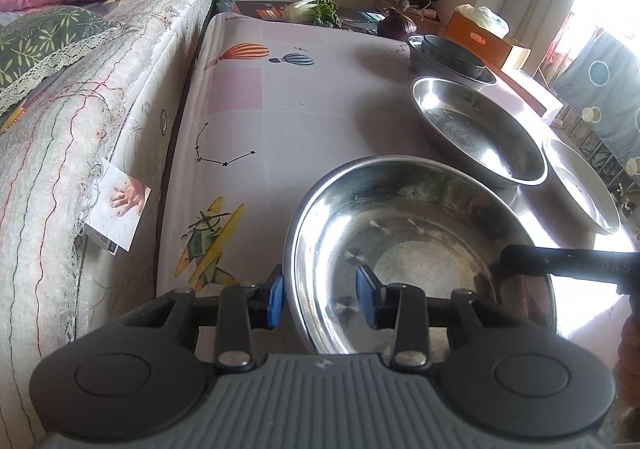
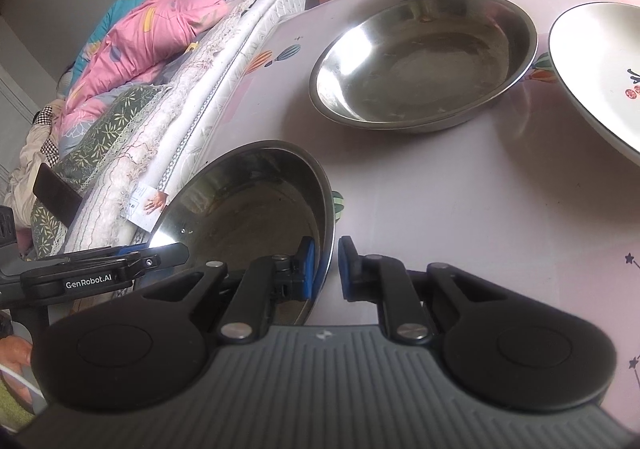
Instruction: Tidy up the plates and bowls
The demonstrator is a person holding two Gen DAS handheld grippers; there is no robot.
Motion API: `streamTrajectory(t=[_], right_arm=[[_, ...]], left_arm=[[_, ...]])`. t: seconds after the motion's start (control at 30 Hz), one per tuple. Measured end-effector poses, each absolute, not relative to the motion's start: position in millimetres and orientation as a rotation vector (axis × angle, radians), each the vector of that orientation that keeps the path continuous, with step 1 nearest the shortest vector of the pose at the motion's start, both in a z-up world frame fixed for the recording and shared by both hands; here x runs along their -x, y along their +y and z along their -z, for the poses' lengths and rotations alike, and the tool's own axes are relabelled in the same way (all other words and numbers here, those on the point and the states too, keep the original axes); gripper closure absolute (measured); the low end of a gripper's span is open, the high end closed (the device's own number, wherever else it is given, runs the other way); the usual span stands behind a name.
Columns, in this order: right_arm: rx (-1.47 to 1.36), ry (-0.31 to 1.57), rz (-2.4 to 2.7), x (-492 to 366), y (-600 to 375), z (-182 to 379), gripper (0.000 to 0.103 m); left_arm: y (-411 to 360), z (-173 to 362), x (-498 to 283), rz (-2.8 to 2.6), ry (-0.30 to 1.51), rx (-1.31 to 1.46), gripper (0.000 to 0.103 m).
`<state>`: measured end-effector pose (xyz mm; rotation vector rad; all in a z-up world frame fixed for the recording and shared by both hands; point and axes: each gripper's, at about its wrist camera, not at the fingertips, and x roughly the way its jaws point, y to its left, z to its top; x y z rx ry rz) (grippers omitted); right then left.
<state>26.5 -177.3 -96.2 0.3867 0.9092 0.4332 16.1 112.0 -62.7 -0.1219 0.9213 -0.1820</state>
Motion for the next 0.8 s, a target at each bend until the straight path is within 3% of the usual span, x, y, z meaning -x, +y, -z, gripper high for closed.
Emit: streamTrajectory(t=[0.8], right_arm=[[-0.311, 0.883, -0.37, -19.6, -175.4, 98.7, 0.091]], left_arm=[[91.7, 68.3, -2.3, 0.185, 0.925, -0.018, 0.062]])
